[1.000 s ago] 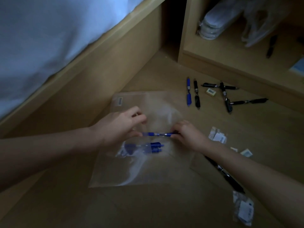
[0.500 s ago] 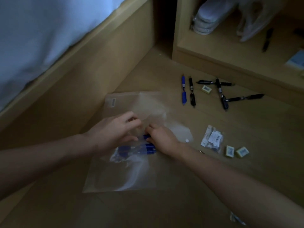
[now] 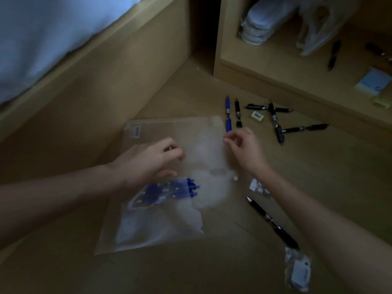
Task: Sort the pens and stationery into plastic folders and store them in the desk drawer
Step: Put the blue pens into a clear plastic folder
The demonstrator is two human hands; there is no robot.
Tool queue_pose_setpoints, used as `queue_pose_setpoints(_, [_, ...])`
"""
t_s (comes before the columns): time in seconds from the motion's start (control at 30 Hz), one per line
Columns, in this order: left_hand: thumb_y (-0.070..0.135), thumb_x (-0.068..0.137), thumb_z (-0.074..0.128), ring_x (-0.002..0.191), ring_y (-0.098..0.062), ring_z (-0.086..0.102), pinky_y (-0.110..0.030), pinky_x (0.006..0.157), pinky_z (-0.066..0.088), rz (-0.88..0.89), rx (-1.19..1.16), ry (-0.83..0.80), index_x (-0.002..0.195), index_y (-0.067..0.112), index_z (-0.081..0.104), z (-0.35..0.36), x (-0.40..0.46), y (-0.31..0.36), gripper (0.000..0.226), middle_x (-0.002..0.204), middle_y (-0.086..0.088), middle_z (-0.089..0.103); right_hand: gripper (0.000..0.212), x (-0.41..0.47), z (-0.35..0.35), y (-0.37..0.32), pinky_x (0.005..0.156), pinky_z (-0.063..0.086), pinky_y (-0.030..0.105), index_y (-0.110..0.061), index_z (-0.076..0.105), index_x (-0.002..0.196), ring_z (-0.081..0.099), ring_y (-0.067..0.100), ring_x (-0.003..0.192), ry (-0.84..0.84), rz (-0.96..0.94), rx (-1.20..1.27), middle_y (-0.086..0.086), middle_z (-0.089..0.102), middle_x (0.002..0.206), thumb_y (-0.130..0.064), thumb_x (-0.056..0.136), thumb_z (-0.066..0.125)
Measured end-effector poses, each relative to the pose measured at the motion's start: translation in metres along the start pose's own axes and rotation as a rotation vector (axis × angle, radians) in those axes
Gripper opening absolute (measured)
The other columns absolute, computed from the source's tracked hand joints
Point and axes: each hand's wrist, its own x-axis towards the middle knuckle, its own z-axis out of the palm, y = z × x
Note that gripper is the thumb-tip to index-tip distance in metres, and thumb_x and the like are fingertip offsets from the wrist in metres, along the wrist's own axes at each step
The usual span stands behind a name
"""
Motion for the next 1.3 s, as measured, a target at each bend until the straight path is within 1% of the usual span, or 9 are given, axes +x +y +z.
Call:
queue_pose_setpoints(0.13, [0.042,0.087,0.058,0.087,-0.017,0.059,-0.032,0.068,0.047,-0.074,0.011,-0.031,0.120,0.024,0.053,-0.001,0.015,0.007,0.038,0.122,0.000,0.048,0.016,0.030,-0.008,0.027,0.079,0.045,0.028,-0.010,0.064,0.106,0.053,0.013,0.084,0.061,0.145,-0.061,0.008,0.061,0.103,-0.013,0.092,0.056])
queue_pose_setpoints(0.3, [0.040,0.086,0.062,0.091,-0.023,0.059,-0.034,0.069,0.049,-0.104,-0.003,-0.015,0.119,0.021,0.054,-0.001,0.023,0.014,0.038,0.121,-0.002,0.049,0.020,0.057,-0.003,0.027,0.069,0.035,0.021,-0.004,0.063,0.109,0.053,0.016,0.085,0.044,0.102,-0.124,0.009,0.062,0.096,-0.005,0.092,0.053])
queue_pose_setpoints(0.47, [0.043,0.092,0.053,0.104,-0.019,0.055,-0.035,0.081,0.049,-0.173,0.054,-0.113,0.129,0.026,0.045,-0.003,0.028,0.027,0.041,0.130,0.003,0.039,0.019,0.084,0.016,0.020,0.081,0.044,0.036,0.000,0.060,0.106,0.056,0.034,0.103,-0.024,0.088,-0.269,0.020,0.060,0.111,-0.004,0.088,0.056])
queue_pose_setpoints(0.67, [0.043,0.093,0.051,0.104,-0.018,0.054,-0.032,0.078,0.047,-0.176,0.061,-0.108,0.130,0.027,0.043,-0.002,0.025,0.031,0.041,0.130,0.003,0.038,0.023,0.092,0.022,0.018,0.078,0.049,0.042,-0.002,0.055,0.110,0.059,0.038,0.100,0.004,0.170,-0.427,0.021,0.061,0.107,0.000,0.088,0.053])
queue_pose_setpoints(0.77, [0.043,0.093,0.050,0.105,-0.017,0.053,-0.031,0.078,0.044,-0.183,0.076,-0.115,0.130,0.028,0.042,-0.003,0.025,0.030,0.041,0.131,0.004,0.037,0.025,0.080,0.011,0.021,0.075,0.051,0.040,-0.003,0.059,0.107,0.059,0.035,0.095,0.156,0.206,-0.296,0.018,0.065,0.099,-0.001,0.083,0.053])
queue_pose_setpoints(0.9, [0.043,0.094,0.048,0.107,-0.019,0.054,-0.031,0.080,0.044,-0.161,0.123,-0.161,0.130,0.027,0.039,-0.003,0.032,0.032,0.041,0.132,0.004,0.035,0.019,0.043,-0.014,0.024,0.071,0.047,0.028,-0.007,0.062,0.099,0.056,0.014,0.076,0.322,0.216,0.097,0.002,0.062,0.087,-0.002,0.081,0.060])
queue_pose_setpoints(1.0, [0.045,0.094,0.047,0.109,-0.021,0.053,-0.032,0.080,0.044,-0.139,0.143,-0.192,0.131,0.026,0.039,-0.001,0.037,0.033,0.042,0.133,0.003,0.035,0.018,0.005,-0.023,0.026,0.064,0.042,0.005,-0.016,0.065,0.092,0.055,-0.002,0.074,0.205,0.214,0.277,-0.011,0.060,0.081,-0.001,0.082,0.065])
queue_pose_setpoints(1.1, [0.047,0.094,0.046,0.104,-0.019,0.054,-0.032,0.080,0.047,-0.121,0.131,-0.201,0.130,0.027,0.039,-0.002,0.034,0.028,0.042,0.130,0.003,0.036,0.025,-0.024,-0.028,0.030,0.071,0.046,0.010,-0.030,0.062,0.081,0.060,0.001,0.083,0.097,0.243,0.324,-0.013,0.063,0.086,-0.006,0.083,0.068])
queue_pose_setpoints(1.3, [0.062,0.080,0.032,0.085,-0.021,0.059,-0.043,0.074,0.054,-0.075,0.026,-0.186,0.112,0.036,0.034,-0.012,0.029,0.017,0.041,0.117,-0.003,0.047,0.024,-0.036,-0.012,0.016,0.076,0.049,0.019,-0.028,0.064,0.076,0.063,0.011,0.082,-0.191,0.114,0.289,-0.005,0.067,0.085,-0.005,0.080,0.071])
